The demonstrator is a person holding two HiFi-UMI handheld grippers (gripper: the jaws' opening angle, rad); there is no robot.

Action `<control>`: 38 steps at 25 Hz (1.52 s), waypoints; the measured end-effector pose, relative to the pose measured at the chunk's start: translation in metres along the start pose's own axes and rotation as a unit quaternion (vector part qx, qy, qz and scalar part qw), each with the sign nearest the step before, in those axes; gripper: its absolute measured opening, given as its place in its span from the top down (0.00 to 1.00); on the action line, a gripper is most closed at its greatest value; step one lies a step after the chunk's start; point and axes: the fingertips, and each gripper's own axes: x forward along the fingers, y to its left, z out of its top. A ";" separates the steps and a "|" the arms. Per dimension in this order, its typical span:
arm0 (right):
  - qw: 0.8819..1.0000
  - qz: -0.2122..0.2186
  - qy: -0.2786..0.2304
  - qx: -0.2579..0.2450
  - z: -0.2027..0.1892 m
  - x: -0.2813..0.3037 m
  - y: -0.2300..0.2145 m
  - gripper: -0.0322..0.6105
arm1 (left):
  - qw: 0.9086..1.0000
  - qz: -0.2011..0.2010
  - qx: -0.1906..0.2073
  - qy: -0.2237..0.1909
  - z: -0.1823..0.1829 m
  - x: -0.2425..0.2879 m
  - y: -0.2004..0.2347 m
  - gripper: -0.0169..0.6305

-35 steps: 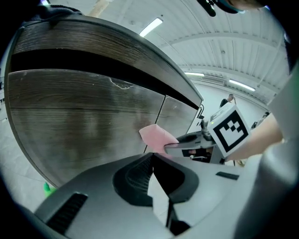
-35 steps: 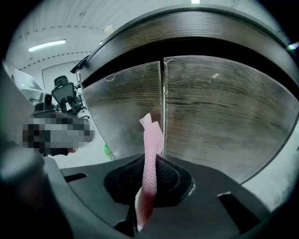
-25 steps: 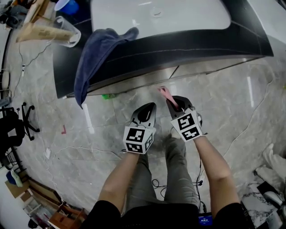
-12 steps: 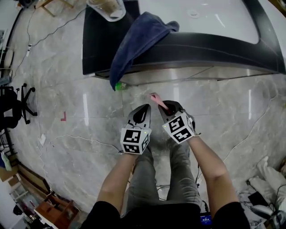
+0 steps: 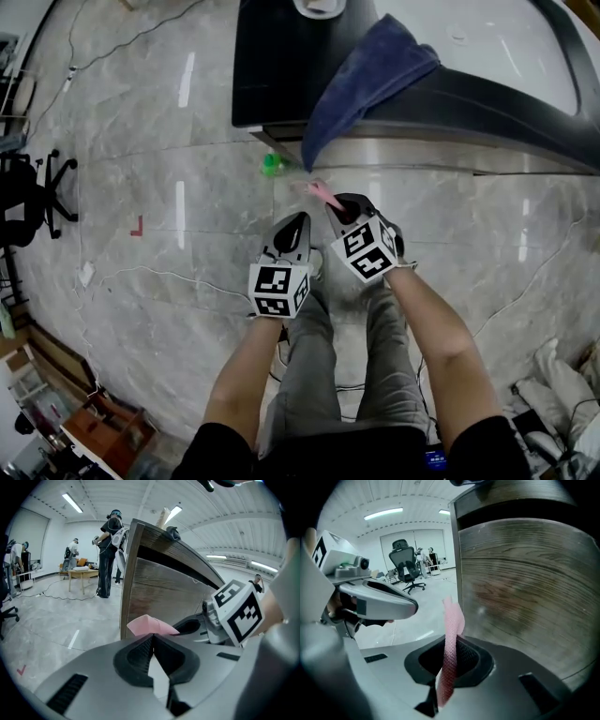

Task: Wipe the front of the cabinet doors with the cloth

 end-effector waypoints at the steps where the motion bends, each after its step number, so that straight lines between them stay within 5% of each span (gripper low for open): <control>1: 1.000 -0.003 0.005 0.000 0.001 0.005 -0.001 0.89 | 1.000 -0.001 0.001 -0.002 0.000 -0.001 0.005 0.96; 9: 1.000 -0.023 0.019 0.001 0.007 0.032 -0.011 0.89 | 1.000 0.026 0.003 0.002 0.000 0.008 0.037 0.96; 20: 0.996 -0.078 0.024 0.044 -0.005 0.028 -0.059 0.89 | 1.000 0.004 0.027 -0.002 0.010 0.025 0.027 0.96; 38: 0.983 -0.150 0.016 0.108 -0.086 -0.060 -0.146 0.89 | 0.997 -0.048 0.060 0.020 0.016 0.081 -0.077 0.96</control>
